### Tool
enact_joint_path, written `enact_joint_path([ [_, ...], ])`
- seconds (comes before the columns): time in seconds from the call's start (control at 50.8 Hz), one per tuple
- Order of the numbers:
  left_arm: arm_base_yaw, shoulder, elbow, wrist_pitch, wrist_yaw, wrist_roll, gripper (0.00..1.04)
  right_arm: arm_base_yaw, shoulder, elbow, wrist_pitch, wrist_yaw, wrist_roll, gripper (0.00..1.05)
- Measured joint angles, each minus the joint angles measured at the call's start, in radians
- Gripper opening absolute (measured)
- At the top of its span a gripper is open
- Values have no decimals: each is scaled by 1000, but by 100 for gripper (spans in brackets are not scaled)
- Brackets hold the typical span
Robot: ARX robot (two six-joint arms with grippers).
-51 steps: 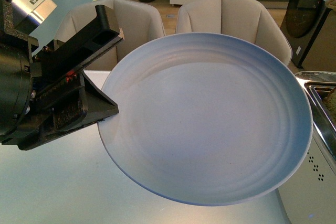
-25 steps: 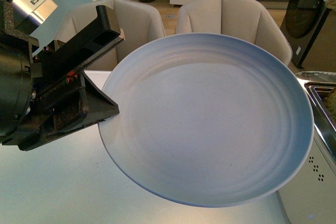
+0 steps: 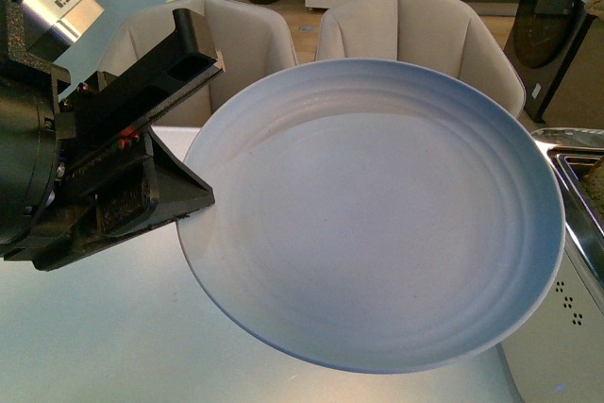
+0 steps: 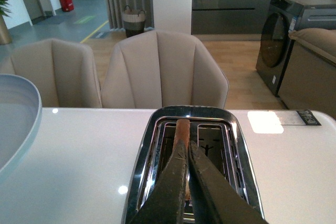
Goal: Left arm holds plate, right arm toasts bread
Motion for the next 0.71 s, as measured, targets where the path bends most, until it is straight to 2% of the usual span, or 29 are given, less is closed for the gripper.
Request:
enact_joint_path([
  [0.098, 0, 0, 0, 0, -1, 0, 3, 0, 0, 0, 0, 0, 0, 19],
  [0.295, 0, 0, 0, 0, -1, 0, 3, 0, 0, 0, 0, 0, 0, 54],
  [0.394, 0, 0, 0, 0, 0, 0, 3, 0, 0, 0, 0, 0, 0, 66],
  [0.531, 0, 0, 0, 0, 0, 0, 3, 0, 0, 0, 0, 0, 0, 95],
  [0.709, 0, 0, 0, 0, 0, 0, 3, 0, 0, 0, 0, 0, 0, 96],
])
